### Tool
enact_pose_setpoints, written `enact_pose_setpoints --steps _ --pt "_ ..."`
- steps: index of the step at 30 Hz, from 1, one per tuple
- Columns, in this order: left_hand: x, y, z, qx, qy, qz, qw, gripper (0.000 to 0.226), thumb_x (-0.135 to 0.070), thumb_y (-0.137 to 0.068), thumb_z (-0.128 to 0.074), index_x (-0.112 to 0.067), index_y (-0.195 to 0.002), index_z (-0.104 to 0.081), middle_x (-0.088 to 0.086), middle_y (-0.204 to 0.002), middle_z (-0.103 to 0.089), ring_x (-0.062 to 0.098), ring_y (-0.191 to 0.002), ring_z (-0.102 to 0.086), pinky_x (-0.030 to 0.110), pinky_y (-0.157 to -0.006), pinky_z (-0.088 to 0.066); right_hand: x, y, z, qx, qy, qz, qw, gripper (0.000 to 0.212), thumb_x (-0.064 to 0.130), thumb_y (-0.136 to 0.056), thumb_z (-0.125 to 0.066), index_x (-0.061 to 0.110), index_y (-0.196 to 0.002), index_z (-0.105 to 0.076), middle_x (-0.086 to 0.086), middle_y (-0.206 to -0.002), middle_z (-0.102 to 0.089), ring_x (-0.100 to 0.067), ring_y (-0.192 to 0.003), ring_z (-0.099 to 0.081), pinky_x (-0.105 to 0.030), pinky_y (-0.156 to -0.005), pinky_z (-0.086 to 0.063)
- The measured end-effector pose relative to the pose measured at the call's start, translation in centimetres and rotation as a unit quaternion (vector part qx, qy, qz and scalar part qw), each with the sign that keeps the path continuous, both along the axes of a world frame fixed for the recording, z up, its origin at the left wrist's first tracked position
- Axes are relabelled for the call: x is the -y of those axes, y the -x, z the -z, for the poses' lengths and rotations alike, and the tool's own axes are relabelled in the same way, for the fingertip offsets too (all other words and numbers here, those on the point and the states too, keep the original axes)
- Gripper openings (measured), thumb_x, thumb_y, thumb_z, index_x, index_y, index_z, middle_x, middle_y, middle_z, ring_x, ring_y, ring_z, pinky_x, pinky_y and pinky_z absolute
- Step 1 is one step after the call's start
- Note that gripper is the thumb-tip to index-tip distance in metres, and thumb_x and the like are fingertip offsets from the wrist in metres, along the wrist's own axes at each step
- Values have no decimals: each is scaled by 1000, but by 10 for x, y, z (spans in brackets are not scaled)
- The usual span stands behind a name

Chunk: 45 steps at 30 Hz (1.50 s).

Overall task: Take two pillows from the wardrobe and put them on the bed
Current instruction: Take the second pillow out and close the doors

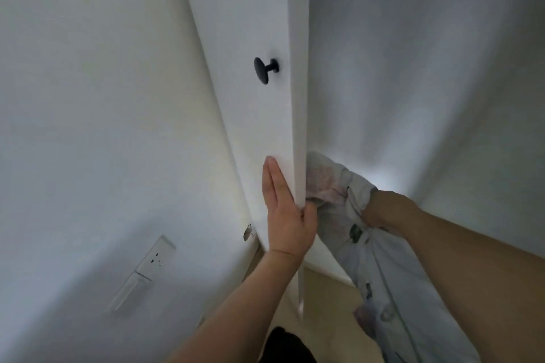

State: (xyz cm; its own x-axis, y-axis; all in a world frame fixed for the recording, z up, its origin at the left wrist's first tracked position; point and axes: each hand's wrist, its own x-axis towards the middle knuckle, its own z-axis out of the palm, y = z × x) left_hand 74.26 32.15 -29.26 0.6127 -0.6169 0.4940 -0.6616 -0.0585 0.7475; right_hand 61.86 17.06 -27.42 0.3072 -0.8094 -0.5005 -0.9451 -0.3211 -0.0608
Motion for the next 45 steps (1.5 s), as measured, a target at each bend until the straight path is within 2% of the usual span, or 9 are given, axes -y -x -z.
enact_pose_setpoints --steps 4,7,11,13,21,25,30,39,45 --pt "46 14 -6 9 -19 44 999 101 -21 -82 -58 -13 -150 16 6 -158 16 23 -147 13 52 -118 -13 10 28 -8 3 2 44 999 60 31 -83 -54 11 -138 -39 -8 -133 -52 -27 -120 -53 -38 -100 -46" --pt "82 17 -10 -8 -45 44 998 107 -29 -78 -60 -14 -149 18 9 -157 20 27 -145 20 60 -115 -8 21 41 -14 -3 12 89 996 56 28 -85 -53 12 -138 -42 -8 -135 -51 -27 -123 -51 -39 -102 -44" --pt "125 18 -10 -25 -69 45 996 108 -70 -78 -47 -29 -146 26 5 -155 30 28 -141 30 74 -105 -7 36 57 -18 9 22 140 990 50 24 -86 -51 12 -135 -46 -9 -134 -53 -28 -121 -53 -39 -103 -43" --pt "142 15 -9 -16 -95 45 994 116 -67 -75 -56 -34 -142 32 7 -153 33 33 -140 31 78 -102 -12 42 61 -20 13 21 160 987 53 23 -88 -49 9 -138 -40 -12 -138 -49 -29 -125 -50 -40 -105 -41" --pt "188 -5 -2 6 -149 59 987 127 -79 -64 -60 -39 -141 33 3 -144 48 36 -134 40 80 -93 -21 63 59 -19 8 20 215 976 49 25 -90 -49 7 -135 -44 -12 -136 -51 -29 -123 -51 -39 -104 -42" --pt "210 -11 0 26 -141 52 988 122 -74 -69 -60 -37 -143 28 13 -149 36 42 -136 34 83 -89 -24 73 55 -15 12 25 232 972 43 26 -89 -48 9 -129 -50 -10 -129 -56 -28 -118 -55 -37 -100 -45" --pt "223 -9 3 50 -134 39 989 110 -74 -76 -44 -20 -150 17 38 -150 5 65 -133 3 84 -73 -33 85 55 -12 6 25 250 968 43 31 -90 -49 10 -127 -52 -10 -125 -57 -28 -115 -56 -39 -100 -45" --pt "215 -13 2 59 -126 58 989 106 -71 -77 -44 -32 -144 28 33 -148 13 56 -132 20 85 -82 -27 79 48 -7 7 57 265 963 41 32 -87 -51 12 -122 -54 -7 -119 -60 -26 -109 -59 -34 -89 -47" --pt "203 -7 1 69 -135 84 985 97 -46 -88 -59 -27 -149 14 26 -149 21 54 -134 22 81 -89 -29 58 56 4 14 50 301 952 38 31 -87 -50 11 -120 -55 -7 -116 -61 -26 -106 -60 -34 -87 -48"
